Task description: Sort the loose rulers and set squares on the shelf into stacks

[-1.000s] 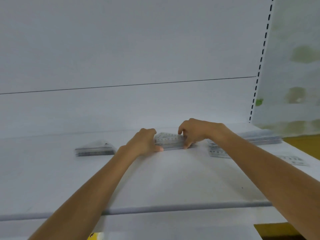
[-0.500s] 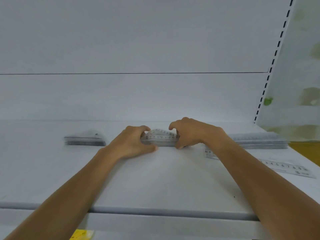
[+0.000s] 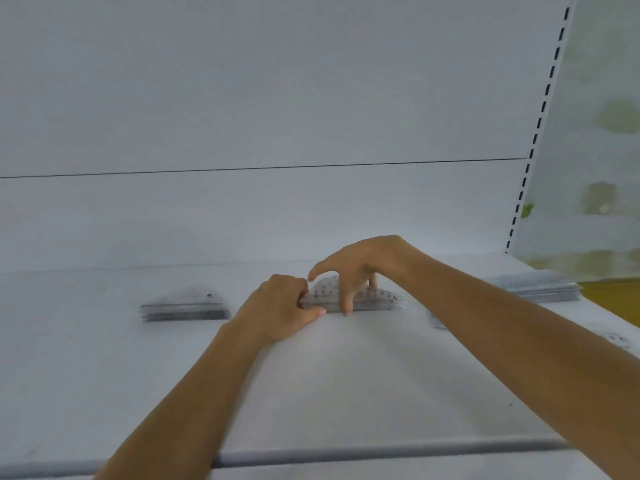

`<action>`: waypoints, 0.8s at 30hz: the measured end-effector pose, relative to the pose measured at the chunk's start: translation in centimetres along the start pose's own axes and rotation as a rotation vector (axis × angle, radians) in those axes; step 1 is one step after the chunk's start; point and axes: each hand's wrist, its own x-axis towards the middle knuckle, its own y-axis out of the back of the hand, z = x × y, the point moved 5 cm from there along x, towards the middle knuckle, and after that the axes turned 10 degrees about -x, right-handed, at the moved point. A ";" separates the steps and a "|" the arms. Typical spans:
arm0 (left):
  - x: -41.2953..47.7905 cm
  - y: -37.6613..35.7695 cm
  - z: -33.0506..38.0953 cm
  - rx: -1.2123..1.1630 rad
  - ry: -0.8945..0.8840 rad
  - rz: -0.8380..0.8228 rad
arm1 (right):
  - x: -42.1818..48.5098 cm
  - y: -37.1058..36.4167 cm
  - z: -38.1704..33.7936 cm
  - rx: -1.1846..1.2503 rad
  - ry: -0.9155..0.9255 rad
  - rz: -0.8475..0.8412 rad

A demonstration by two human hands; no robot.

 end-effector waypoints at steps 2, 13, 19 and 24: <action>0.3 0.0 0.1 0.005 -0.020 -0.001 | 0.2 0.3 -0.5 -0.062 -0.012 -0.018; 0.2 -0.2 0.4 -0.045 -0.012 -0.028 | 0.1 1.2 -1.6 -0.180 -0.054 0.032; -0.1 -0.1 0.5 -0.058 0.027 -0.027 | -0.5 0.8 -1.7 -0.145 -0.064 0.024; -0.2 0.5 0.5 0.049 0.024 0.051 | -1.2 0.5 -1.3 -0.134 -0.048 0.098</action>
